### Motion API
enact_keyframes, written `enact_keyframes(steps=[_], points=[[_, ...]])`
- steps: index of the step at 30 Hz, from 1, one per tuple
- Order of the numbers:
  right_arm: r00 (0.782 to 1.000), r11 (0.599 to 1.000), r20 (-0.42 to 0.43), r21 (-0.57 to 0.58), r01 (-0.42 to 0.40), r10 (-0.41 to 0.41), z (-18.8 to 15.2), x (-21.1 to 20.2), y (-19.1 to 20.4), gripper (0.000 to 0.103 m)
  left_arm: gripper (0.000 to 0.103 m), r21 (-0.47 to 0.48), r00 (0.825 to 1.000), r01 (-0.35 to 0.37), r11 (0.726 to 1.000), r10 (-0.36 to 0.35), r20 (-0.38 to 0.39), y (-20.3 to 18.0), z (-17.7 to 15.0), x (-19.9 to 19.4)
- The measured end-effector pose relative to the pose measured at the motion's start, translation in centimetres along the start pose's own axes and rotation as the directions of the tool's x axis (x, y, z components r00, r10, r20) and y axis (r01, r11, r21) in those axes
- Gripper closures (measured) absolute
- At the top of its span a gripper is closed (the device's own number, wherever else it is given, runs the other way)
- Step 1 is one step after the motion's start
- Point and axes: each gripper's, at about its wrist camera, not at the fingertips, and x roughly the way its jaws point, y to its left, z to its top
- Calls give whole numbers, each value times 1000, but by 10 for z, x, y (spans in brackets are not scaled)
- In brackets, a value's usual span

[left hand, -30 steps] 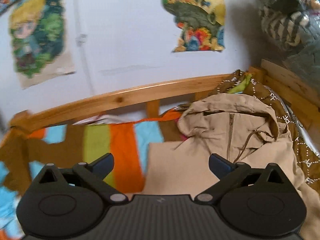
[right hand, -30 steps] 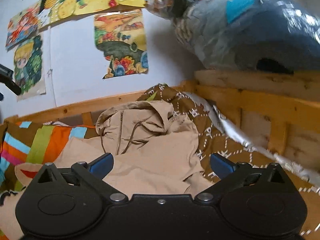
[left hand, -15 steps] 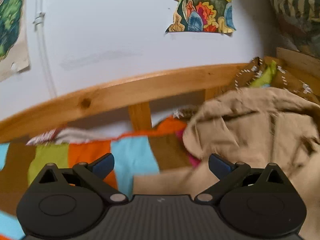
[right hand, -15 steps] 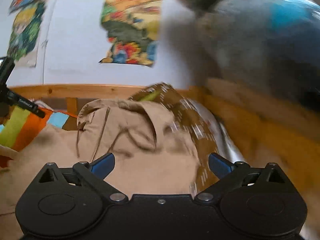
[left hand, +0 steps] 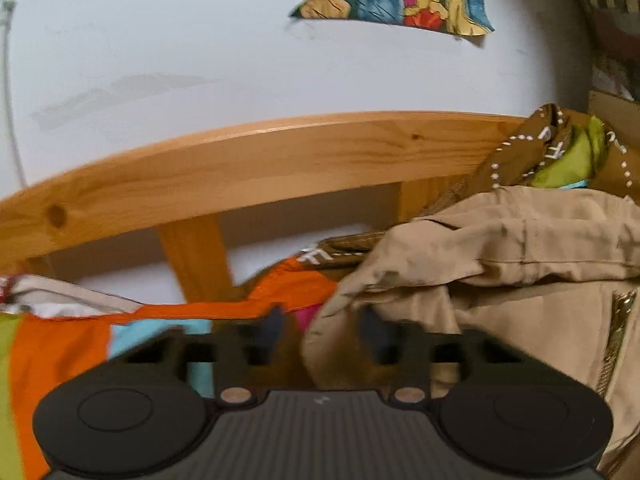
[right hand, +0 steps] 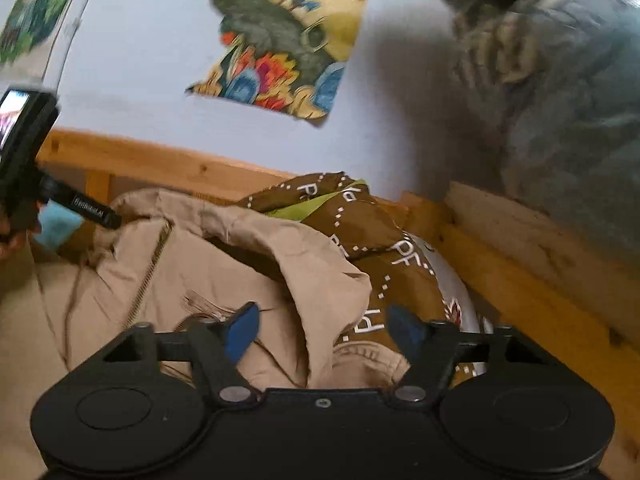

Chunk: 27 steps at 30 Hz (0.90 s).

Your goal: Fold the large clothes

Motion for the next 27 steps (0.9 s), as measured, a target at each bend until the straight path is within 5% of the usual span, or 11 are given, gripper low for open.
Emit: enact_keyframes(steps=[4,8,11,15,20,27], points=[[999,1000,-39,6,-28,28,4,22,-2,95,100,-49,997,1,999,3,78,4,-3,-15],[999,997,50,81,-15,11,8,6,-13,98,100,-75,958,31,997,-8,287,23,-15,-72],[986,992,163,118,-38,19,5,-20,-22,98,100,-50,936,65,997,-43,348,31,-34,-106],[980,1000,197,-21,-7,11,-26,-52,-16,98,100,48,956,53,997,-65,285,27,-61,-104],[997,961,73,-273,55,-36,-59,-40,6,98,101,181,983,8,983,-41,177,17,-82,-80],[994,903,-71,-427,44,-82,-81,-3,26,98,100,372,997,29,928,-53,56,7,-100,-62]])
